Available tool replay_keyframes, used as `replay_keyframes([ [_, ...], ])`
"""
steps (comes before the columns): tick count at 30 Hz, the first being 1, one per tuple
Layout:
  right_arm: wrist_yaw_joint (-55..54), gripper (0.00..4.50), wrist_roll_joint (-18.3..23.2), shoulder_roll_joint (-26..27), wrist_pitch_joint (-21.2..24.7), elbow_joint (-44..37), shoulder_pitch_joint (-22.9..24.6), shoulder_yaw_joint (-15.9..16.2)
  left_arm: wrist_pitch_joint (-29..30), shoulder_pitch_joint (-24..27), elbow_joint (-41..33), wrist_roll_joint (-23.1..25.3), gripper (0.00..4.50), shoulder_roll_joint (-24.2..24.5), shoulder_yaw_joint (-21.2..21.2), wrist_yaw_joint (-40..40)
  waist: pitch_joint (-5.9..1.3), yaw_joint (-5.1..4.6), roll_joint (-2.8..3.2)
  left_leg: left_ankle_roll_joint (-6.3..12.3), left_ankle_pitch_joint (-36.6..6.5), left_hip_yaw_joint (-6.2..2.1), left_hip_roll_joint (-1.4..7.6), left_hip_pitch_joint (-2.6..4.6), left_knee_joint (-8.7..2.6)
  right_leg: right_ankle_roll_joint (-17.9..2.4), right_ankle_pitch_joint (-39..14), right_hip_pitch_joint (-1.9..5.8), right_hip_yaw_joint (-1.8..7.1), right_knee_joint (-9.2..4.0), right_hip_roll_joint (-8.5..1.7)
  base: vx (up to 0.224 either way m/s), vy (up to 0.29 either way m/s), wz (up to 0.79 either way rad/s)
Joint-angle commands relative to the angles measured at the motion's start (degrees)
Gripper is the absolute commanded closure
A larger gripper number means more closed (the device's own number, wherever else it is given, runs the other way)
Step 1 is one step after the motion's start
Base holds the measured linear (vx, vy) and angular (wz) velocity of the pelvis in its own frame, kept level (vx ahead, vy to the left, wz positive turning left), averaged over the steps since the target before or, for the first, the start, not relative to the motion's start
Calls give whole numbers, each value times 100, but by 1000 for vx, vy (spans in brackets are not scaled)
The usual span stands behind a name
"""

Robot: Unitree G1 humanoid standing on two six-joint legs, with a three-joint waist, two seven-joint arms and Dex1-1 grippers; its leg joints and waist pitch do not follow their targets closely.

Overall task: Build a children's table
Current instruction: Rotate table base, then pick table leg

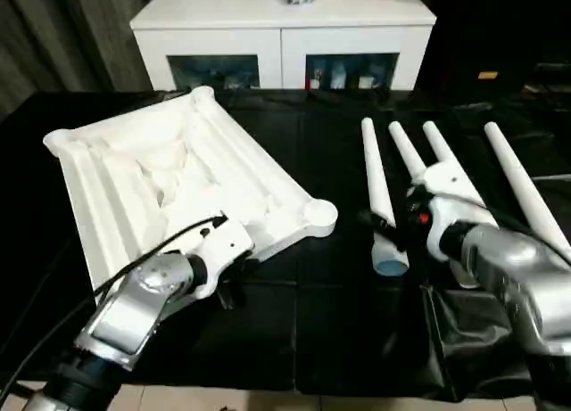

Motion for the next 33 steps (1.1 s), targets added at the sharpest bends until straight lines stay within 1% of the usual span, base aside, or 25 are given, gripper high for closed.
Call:
replay_keyframes([
  [1,-129,0,-29,12,322,240,-188,-77,-110,1,-295,-142,369,12,-12,-163,-349,-2,-54,137,-210,-159,384,33,-404,-1451,-19,194,248,-396,-436,0,0,0],
  [2,-135,0,-32,13,341,264,-204,-80,-118,1,-302,-139,354,15,-14,-166,-383,16,-55,209,109,-158,384,23,-381,-1481,523,202,239,-340,-418,0,0,0],
  [3,-175,0,-72,12,477,447,-335,-71,-150,-7,-346,-145,348,31,-10,-190,-395,22,-69,295,326,-152,368,0,-356,-1529,963,211,233,-303,-406,0,0,0],
  [4,-193,0,-101,7,540,538,-401,-50,-150,-15,-365,-162,350,36,0,-204,-410,31,-66,339,440,-155,370,-7,-341,-1553,1166,221,233,-279,-416,0,0,0],
  [5,-176,0,-132,-8,658,749,-546,10,-197,-49,-393,-173,323,42,30,-200,-415,27,-94,436,581,-145,351,-34,-318,-1611,1417,225,225,-260,-412,0,0,0],
  [6,-205,0,-213,-1,741,1060,-757,101,-149,-114,-474,-240,308,70,86,-274,-402,27,-105,482,515,-137,352,-43,-319,-1672,1354,225,223,-263,-430,0,0,0],
  [7,-229,0,-267,8,794,1275,-900,160,-113,-159,-532,-284,308,89,123,-328,-390,25,-101,486,438,-134,354,-39,-328,-1692,1224,219,219,-279,-432,0,0,0],
  [8,-179,0,-242,45,878,1516,-1054,203,-94,-218,-596,-321,308,99,156,-356,-377,23,-132,456,325,-125,364,-37,-335,-1708,1002,224,222,-292,-435,0,0,0],
  [9,-171,0,-223,121,917,1836,-1246,210,-76,-288,-700,-369,295,116,170,-416,-367,20,-171,437,195,-110,367,-23,-342,-1728,783,220,224,-316,-436,0,0,0],
  [10,-226,0,-254,166,876,2022,-1346,197,-47,-316,-785,-426,295,132,165,-489,-357,29,-140,380,104,-116,372,-22,-345,-1746,552,216,227,-316,-458,0,0,0],
  [11,-249,0,-306,158,929,2178,-1431,263,-5,-317,-889,-473,279,149,147,-549,-356,32,-161,356,92,-107,378,-18,-343,-1741,501,212,228,-318,-456,0,0,0],
  [12,-257,0,-340,146,976,2276,-1486,314,24,-315,-958,-504,266,161,135,-585,-355,34,-150,323,171,-117,385,-18,-349,-1735,543,222,222,-302,-448,0,0,0],
  [13,-249,0,-341,157,1016,2378,-1540,334,46,-311,-1051,-516,266,209,104,-649,-363,34,-151,321,275,-112,382,-18,-336,-1729,697,218,222,-281,-438,0,0,0],
  [14,-236,0,-334,161,1048,2449,-1582,340,61,-308,-1117,-519,261,243,76,-683,-362,23,-208,346,310,-99,380,-26,-337,-1717,758,224,225,-286,-429,0,0,0],
  [16,-116,0,-307,134,1298,2603,-1668,430,189,-237,-1445,-660,261,346,23,-867,-367,42,-183,373,383,-103,375,-25,-329,-1720,819,223,219,-261,-437,0,0,0],
  [17,-93,0,-271,160,1364,2680,-1685,387,294,-214,-1606,-766,261,365,15,-944,-368,37,-222,383,406,-96,378,-26,-330,-1719,843,228,221,-264,-432,0,0,0],
  [19,34,0,-167,203,1480,2807,-1678,344,462,-189,-1840,-958,261,357,31,-1006,-371,52,-201,363,466,-102,391,-17,-325,-1766,947,226,217,-238,-444,0,0,0],
  [20,66,0,-139,221,1535,2893,-1677,321,558,-192,-1942,-1057,261,351,37,-1022,-362,47,-240,357,475,-91,388,-20,-328,-1794,999,219,217,-244,-430,0,0,0],
  [22,22,0,-167,229,1559,2984,-1683,310,623,-200,-2016,-1079,261,388,17,-1059,-359,61,-233,323,434,-85,386,-9,-328,-1809,995,211,218,-244,-427,0,0,0],
  [23,11,18,-173,230,1575,3080,-1694,307,696,-205,-2090,-1097,260,433,-2,-1104,-353,60,-260,302,391,-81,388,-5,-334,-1788,945,217,219,-253,-422,0,0,0],
  [25,-4,29,-174,221,1583,3135,-1696,298,761,-198,-2147,-1138,261,449,-4,-1129,-339,62,-258,219,235,-78,384,1,-344,-1747,713,209,225,-273,-430,0,0,0],
  [26,-5,36,-175,214,1584,3145,-1695,301,770,-197,-2164,-1147,261,454,-6,-1137,-336,63,-245,184,182,-76,385,7,-346,-1741,654,205,227,-277,-429,0,0,0],
  [27,1,55,-170,200,1626,3172,-1709,288,828,-203,-2230,-1196,261,470,7,-1144,-339,60,-256,128,133,-80,388,7,-349,-1730,619,213,229,-276,-426,0,0,0],
  [28,5,55,-173,197,1638,3184,-1722,270,853,-214,-2247,-1209,261,470,17,-1128,-332,61,-262,97,89,-84,389,1,-352,-1725,579,215,232,-282,-430,0,0,0],
  [33,-23,103,-182,223,1618,3259,-1804,136,895,-297,-2213,-1223,261,444,37,-1009,-326,62,-252,10,-60,-81,376,-4,-348,-1672,375,213,243,-296,-428,0,0,0],
])
